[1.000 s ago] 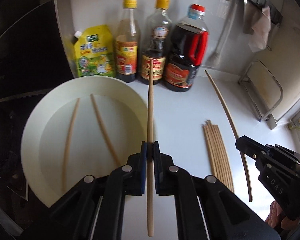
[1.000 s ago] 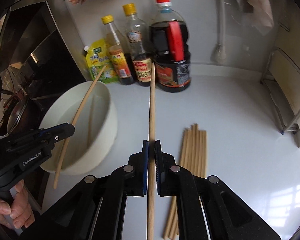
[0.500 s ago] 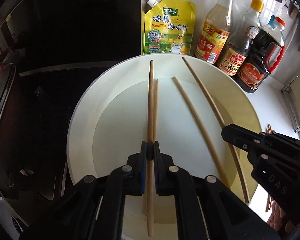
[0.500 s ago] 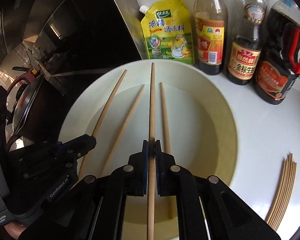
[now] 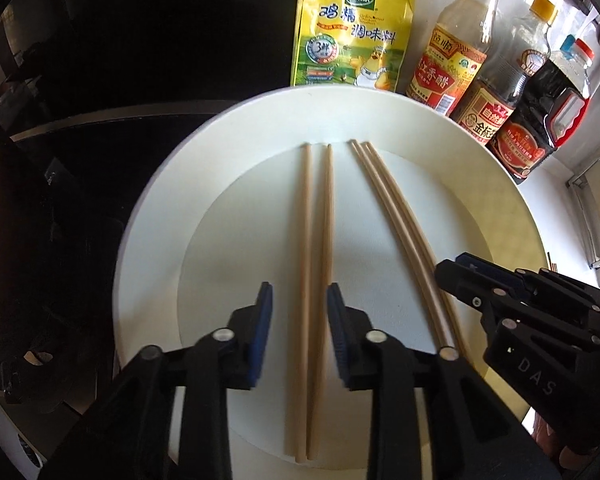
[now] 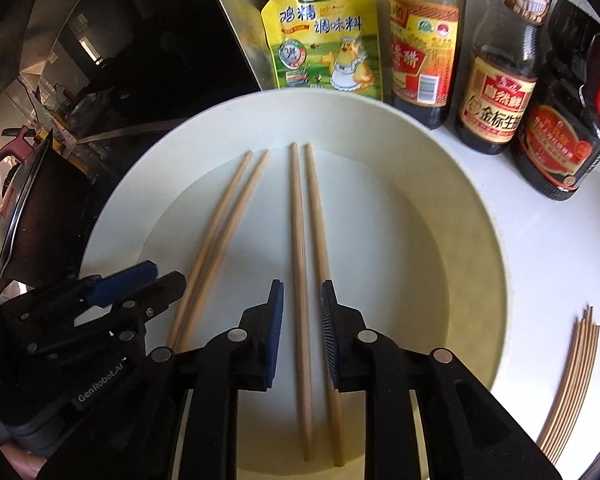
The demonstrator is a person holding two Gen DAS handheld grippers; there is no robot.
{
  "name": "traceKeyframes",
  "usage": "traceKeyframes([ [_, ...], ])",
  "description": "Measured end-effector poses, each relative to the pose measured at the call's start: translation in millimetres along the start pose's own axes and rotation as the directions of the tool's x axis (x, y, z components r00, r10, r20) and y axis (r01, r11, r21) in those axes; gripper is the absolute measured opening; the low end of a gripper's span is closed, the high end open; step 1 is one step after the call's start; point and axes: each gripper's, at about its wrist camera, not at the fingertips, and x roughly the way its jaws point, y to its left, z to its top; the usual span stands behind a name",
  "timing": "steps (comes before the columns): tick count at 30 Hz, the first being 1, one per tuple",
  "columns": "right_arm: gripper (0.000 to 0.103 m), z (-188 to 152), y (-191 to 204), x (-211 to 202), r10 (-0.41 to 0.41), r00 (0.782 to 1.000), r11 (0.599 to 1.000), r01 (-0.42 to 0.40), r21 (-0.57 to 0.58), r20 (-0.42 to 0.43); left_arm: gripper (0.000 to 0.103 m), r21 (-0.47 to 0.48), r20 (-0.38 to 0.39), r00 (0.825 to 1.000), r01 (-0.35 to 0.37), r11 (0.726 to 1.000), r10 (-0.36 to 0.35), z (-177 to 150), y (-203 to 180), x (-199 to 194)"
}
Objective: Organize utensils
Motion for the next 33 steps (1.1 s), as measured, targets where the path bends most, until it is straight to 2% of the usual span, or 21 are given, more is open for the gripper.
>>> traceKeyframes([
  [8, 0.019, -9.7, -6.5, -15.4, 0.0, 1.0, 1.0, 0.0, 0.013, 0.017, 0.046, -0.012, 0.031, 0.999, -0.011, 1.0, 0.011, -6.3, 7.4, -16.8],
  [16, 0.021, -27.2, -8.5, -44.3, -0.004, 0.998, 1.0, 0.002, 0.027, 0.063, 0.052, -0.006, 0.066, 0.998, 0.003, 1.0, -0.002, -19.9, -1.1, -41.1],
  [24, 0.023, -60.0, -34.1, -87.7, -0.03, 0.992, 0.996, 0.02, 0.086, 0.124, 0.056, 0.049, 0.102, 0.994, 0.035, 0.998, -0.04, -36.4, -34.2, -65.5],
  [33, 0.023, -102.9, -80.0, -130.0, -0.088, 0.985, 0.986, 0.065, 0.157, 0.149, 0.057, 0.12, 0.11, 0.989, 0.088, 0.989, -0.102, -55.1, -92.4, -81.5],
])
